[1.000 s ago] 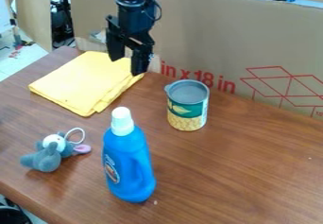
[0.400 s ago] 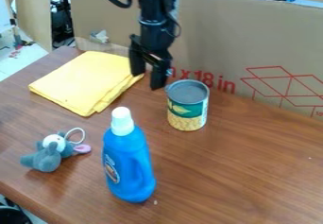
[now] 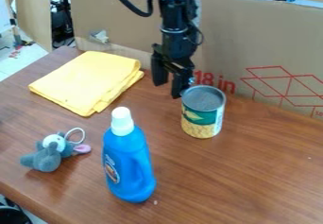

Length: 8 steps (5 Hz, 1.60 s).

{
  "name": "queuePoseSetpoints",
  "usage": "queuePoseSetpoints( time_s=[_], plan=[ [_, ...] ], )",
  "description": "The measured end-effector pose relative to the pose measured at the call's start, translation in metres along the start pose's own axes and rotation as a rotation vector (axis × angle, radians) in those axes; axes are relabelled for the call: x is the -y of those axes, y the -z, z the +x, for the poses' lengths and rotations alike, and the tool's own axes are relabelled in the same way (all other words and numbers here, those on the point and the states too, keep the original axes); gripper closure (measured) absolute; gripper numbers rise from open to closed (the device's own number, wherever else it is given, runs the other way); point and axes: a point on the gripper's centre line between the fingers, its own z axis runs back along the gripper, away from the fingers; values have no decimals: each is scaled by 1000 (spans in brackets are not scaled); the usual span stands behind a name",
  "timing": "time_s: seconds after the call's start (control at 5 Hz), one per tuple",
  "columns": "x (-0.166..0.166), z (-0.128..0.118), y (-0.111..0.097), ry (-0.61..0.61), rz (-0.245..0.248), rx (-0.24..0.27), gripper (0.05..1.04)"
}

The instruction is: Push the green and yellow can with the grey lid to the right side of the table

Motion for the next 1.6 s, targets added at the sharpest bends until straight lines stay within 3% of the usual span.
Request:
queuePoseSetpoints(
  time_s=[0.4, 0.6, 0.8, 1.0, 1.2, 1.4, 1.6],
  plan=[
    [89, 33, 5, 135, -103, 33, 81],
    [110, 37, 7, 118, -147, 42, 81],
    [115, 33, 8, 73, -149, 19, 81],
    [100, 15, -28, -18, -34, 30, 81],
    [81, -14, -73, -97, 43, 90, 81],
    [55, -48, -110, -190, 43, 111, 82],
    [49, -85, -125, -206, -31, 3, 82]
  ],
)
